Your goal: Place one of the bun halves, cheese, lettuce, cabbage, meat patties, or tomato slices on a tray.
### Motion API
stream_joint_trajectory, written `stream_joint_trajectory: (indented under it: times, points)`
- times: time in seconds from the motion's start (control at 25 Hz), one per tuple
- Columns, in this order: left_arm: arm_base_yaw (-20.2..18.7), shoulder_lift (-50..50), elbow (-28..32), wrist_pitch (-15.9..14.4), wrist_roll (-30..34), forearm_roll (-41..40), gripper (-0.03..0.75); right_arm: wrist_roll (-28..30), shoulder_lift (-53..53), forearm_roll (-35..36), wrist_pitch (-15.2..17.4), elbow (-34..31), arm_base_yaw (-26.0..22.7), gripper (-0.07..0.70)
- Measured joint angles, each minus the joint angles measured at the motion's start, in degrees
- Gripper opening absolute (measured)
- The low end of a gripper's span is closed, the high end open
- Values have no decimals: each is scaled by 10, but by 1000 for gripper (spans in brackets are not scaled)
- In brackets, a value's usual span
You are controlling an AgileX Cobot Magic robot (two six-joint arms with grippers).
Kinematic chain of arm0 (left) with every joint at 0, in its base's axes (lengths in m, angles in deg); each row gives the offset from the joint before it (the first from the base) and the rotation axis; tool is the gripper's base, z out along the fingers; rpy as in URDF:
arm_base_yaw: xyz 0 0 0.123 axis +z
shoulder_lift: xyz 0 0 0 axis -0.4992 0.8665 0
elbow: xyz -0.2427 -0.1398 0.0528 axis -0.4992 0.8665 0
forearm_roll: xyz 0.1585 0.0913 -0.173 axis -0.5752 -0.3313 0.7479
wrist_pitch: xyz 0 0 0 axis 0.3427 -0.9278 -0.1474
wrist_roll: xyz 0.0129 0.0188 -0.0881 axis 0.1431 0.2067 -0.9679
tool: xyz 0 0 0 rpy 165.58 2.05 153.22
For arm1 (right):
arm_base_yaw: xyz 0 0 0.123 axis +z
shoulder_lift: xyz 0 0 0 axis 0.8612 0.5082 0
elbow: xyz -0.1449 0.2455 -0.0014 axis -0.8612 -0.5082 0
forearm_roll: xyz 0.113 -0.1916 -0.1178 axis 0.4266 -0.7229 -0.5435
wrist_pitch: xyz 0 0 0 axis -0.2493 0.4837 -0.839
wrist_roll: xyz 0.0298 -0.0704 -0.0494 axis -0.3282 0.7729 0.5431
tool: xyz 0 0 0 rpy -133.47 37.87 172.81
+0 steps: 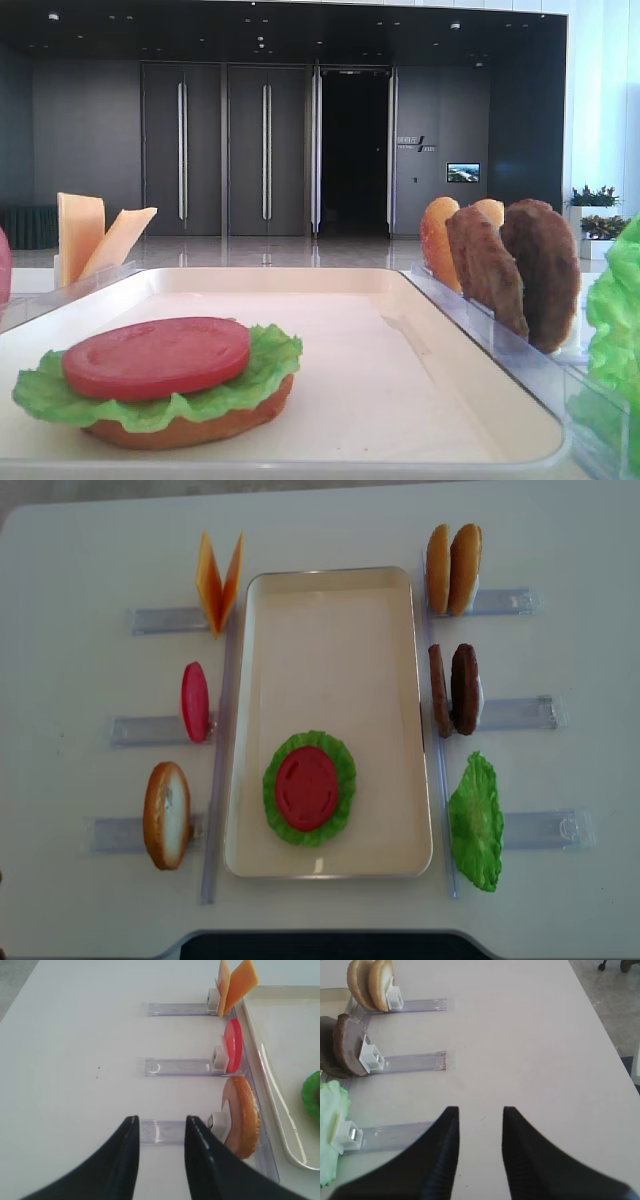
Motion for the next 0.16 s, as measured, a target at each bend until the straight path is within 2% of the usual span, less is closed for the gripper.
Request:
stream_joint_trajectory:
  times: [0.16]
  points:
    - [0, 0, 0, 0, 0, 0, 231, 0, 0, 0, 0, 0, 0, 238]
